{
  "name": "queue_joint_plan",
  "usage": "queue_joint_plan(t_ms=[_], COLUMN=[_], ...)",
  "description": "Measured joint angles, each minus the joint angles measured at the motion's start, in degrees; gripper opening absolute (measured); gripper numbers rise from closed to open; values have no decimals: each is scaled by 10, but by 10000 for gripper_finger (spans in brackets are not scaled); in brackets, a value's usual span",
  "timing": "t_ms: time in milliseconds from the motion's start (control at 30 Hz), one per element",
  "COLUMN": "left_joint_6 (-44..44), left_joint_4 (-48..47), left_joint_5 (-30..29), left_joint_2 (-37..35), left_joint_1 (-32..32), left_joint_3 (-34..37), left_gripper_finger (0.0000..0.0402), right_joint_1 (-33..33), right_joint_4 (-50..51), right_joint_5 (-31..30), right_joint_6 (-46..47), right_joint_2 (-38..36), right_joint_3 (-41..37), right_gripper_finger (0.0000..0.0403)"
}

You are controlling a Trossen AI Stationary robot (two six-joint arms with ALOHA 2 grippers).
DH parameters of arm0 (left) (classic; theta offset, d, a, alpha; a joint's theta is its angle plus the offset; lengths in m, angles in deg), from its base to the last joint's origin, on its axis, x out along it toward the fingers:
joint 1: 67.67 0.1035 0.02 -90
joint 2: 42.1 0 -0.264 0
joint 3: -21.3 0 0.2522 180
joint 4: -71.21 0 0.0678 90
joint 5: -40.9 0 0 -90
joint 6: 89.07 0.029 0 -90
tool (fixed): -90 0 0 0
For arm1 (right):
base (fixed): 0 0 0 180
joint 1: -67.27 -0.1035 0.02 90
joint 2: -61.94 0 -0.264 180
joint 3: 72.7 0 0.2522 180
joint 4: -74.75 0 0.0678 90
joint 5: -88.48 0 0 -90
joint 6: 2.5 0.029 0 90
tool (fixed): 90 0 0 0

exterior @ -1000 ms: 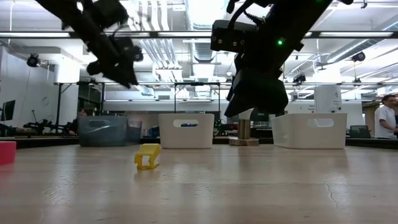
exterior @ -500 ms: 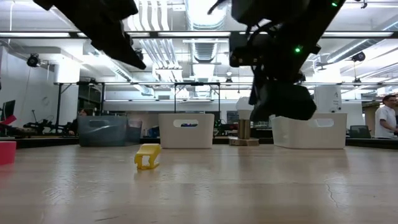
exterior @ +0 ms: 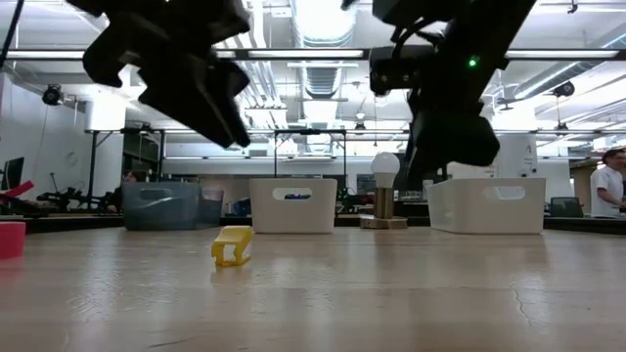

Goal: Pick and place Stapler, Stapler remover, tape
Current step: Put the yellow stapler into the black bin

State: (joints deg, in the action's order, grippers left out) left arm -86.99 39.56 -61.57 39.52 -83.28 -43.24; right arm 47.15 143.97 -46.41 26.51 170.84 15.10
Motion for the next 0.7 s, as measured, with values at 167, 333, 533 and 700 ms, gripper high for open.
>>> queue_joint_plan(t_ms=[167,333,533,700], left_joint_6=[24,53,127,192], left_joint_4=[-34,-75,-86,-89], left_joint_5=[6,11,10,10], left_joint_2=[63,105,146,180], left_joint_1=[-17,-34,-57,-74], left_joint_3=[-63,-112,-141,-150], left_gripper_finger=[172,172,172,172], right_joint_1=[0,0,0,0], right_joint_4=[-68,-181,-269,-374], right_joint_5=[19,51,103,125], right_joint_6=[-25,-69,-90,-101], right_joint_2=[-30,-80,-172,-260], right_joint_3=[-33,-101,-198,-277], right_gripper_finger=[226,226,226,226])
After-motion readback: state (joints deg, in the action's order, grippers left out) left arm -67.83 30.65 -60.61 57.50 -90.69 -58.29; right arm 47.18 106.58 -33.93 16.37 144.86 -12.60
